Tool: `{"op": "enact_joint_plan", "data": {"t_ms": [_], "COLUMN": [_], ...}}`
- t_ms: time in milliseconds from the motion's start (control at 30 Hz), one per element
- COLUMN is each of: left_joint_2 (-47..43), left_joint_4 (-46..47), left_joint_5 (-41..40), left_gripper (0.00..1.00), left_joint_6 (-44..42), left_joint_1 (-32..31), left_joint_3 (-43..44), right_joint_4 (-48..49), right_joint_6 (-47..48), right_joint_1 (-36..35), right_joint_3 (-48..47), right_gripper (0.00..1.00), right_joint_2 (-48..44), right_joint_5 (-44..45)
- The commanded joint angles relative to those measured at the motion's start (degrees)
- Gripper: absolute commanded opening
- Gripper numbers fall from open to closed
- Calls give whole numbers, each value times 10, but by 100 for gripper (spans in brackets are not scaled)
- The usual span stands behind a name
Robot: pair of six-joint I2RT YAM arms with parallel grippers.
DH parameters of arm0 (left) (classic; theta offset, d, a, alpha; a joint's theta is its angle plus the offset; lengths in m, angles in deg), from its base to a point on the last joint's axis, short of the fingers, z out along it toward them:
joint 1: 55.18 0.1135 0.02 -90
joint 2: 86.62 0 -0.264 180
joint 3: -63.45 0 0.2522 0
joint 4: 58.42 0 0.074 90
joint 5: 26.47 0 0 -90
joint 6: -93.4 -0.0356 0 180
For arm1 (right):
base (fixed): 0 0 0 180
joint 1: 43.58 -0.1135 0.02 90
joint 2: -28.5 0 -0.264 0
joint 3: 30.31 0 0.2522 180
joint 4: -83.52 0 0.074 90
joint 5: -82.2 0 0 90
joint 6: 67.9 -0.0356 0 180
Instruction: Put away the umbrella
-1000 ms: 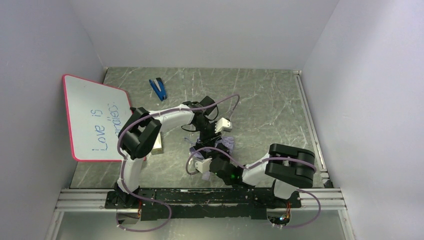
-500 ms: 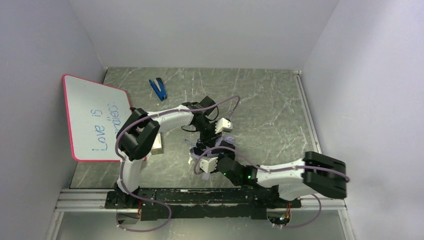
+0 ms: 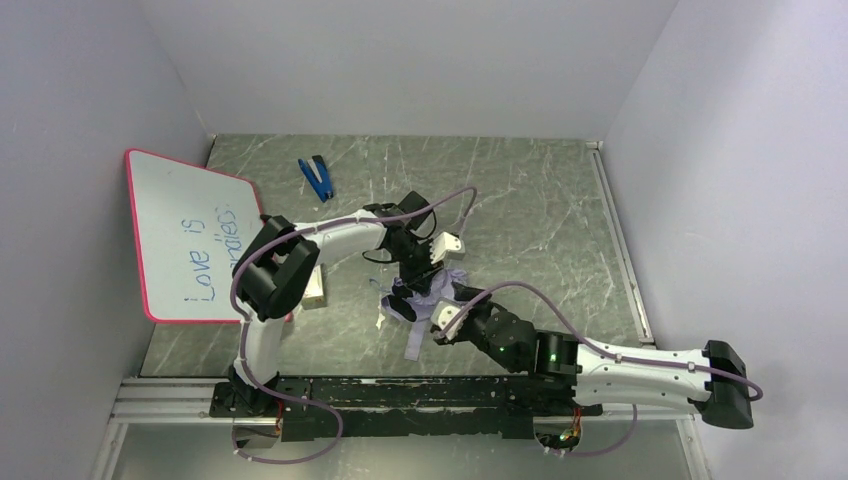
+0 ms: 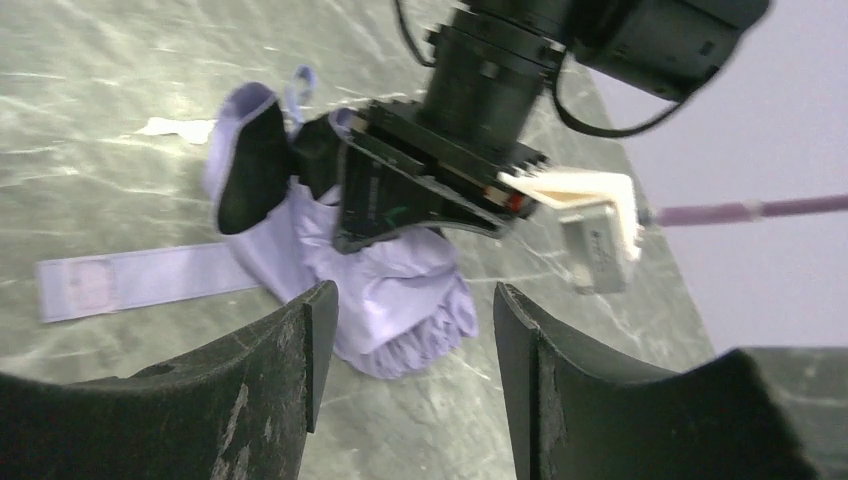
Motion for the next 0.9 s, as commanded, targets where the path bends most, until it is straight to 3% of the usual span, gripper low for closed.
{"op": "enact_joint_plan", "data": {"t_ms": [0,233,467,867], "left_joint_2": [59,80,77,68], "left_joint_4": [-1,-17,-14,-3], "left_joint_5": [-161,-161,-162,-160], "left_gripper": [5,5,5,5], "left_joint_6": [9,17,13,12], "left_joint_1": [29,31,31,32], "left_joint_3": [-27,-16,-17,-24], "right_joint_4": [-47,137,230,262], "right_joint_6": [-39,7,-1,14], "right_joint_1": [-12,-42,-50,-49], "right_joint_3": [-18,-11,-78,-147], "right_gripper": [61,63,65,65], "right_joint_2": [17,150,323,506], "right_joint_5": [-96,-139,-135,0]}}
